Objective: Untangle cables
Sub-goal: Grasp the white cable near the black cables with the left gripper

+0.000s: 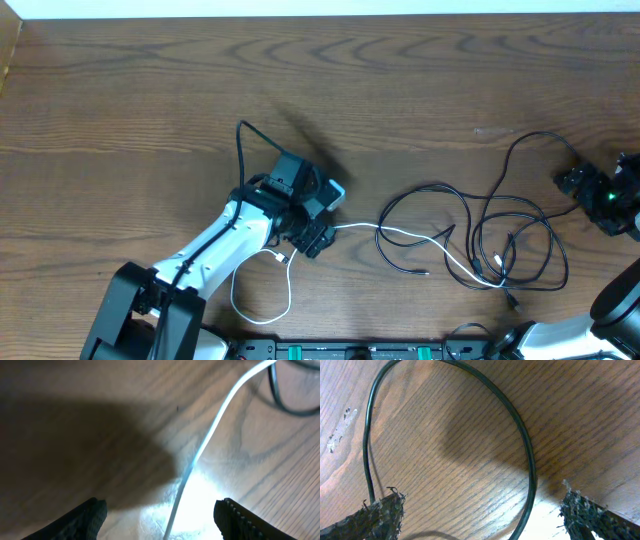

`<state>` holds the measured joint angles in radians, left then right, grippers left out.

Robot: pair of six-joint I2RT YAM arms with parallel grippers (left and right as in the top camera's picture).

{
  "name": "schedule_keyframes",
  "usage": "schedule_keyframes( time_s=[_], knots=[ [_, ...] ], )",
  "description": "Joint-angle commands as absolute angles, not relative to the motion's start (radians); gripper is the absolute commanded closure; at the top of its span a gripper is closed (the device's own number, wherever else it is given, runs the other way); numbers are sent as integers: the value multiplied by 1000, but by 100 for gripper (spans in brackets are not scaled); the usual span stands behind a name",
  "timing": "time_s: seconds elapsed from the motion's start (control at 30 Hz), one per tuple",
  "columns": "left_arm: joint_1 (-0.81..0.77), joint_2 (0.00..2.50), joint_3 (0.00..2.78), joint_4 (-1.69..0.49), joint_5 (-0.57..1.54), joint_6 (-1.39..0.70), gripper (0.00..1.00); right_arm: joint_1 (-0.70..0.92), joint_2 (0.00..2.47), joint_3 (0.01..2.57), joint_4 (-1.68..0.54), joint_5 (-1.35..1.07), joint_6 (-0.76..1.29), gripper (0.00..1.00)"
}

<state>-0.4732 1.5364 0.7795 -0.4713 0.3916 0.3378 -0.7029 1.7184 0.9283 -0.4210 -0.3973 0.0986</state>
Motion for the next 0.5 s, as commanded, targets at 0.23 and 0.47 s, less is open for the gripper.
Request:
schedule_keyframes(
  time_s=[0.23, 0.47],
  knots=[
    [-476, 1588, 756, -462, 380, 359, 73, -705, 1723, 933, -421, -411, 96, 1],
    [-474, 1587, 760, -444, 104, 261, 93, -705, 1723, 933, -424, -411, 96, 1]
  ],
)
